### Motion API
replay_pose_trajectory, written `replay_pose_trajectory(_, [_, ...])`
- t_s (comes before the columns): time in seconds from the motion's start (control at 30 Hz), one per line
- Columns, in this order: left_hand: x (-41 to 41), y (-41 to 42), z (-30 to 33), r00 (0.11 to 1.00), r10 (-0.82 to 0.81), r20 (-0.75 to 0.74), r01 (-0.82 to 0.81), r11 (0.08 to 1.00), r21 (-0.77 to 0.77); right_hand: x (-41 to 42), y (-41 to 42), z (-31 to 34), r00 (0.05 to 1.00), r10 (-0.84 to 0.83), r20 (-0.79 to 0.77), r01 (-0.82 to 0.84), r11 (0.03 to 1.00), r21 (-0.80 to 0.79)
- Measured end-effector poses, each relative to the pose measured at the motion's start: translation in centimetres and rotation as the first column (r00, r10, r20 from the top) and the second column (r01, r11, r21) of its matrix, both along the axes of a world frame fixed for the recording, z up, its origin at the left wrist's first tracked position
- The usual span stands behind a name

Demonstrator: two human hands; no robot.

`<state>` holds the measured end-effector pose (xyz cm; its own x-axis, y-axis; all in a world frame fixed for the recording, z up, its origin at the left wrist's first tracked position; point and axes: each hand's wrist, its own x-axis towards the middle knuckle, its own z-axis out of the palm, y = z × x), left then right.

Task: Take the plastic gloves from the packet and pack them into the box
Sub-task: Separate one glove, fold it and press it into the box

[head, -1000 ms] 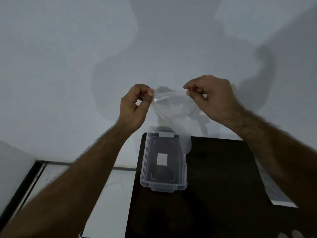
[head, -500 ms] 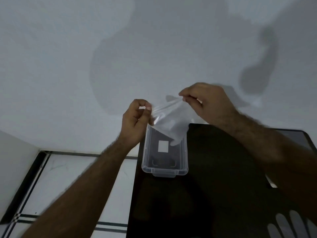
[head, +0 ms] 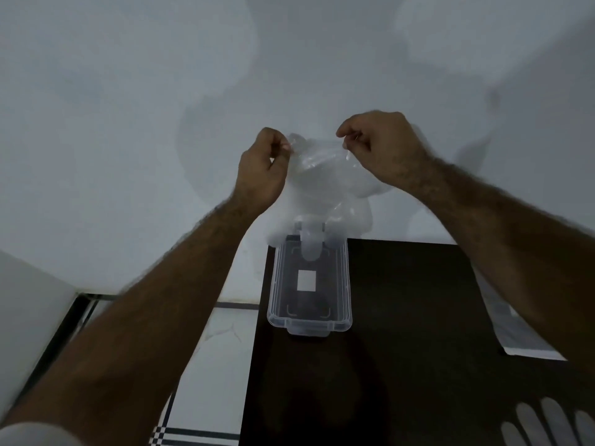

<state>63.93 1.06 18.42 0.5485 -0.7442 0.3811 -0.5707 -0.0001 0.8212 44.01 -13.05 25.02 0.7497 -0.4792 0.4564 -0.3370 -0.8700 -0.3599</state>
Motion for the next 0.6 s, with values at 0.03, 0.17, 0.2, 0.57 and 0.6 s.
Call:
replay_pose_trajectory(0.03, [-0.1,0.4,-0.2,1.0,0.0,0.012,0.0,0.999,-0.034,-0.4,0.5,-0.1,1.0,0.009,0.009,-0.009,1.0,-0.016])
replay_pose_trajectory(0.17, [-1.3,2.6,-2.0,0.999,-0.022,0.034,0.024,0.997,-0.072,-2.3,2.7,-2.3,0.999,0.047,0.021,-0.047,0.998,-0.031])
replay_pose_trajectory(0.2, [-1.6,3.3,-2.7,0.999,-0.035,0.039,0.039,0.995,-0.091,-2.8,3.3,-3.1,0.999,0.052,0.015,-0.052,0.998,-0.033])
replay_pose_trajectory(0.57, [-3.1,7.9,-12.0,0.991,-0.136,0.002,0.135,0.982,0.13,-4.9,7.0,-13.1,0.982,0.074,-0.172,-0.062,0.995,0.076])
replay_pose_trajectory(0.6, [-3.1,8.0,-12.6,0.99,-0.142,0.004,0.139,0.978,0.154,-4.9,7.1,-13.9,0.98,0.074,-0.183,-0.056,0.993,0.103])
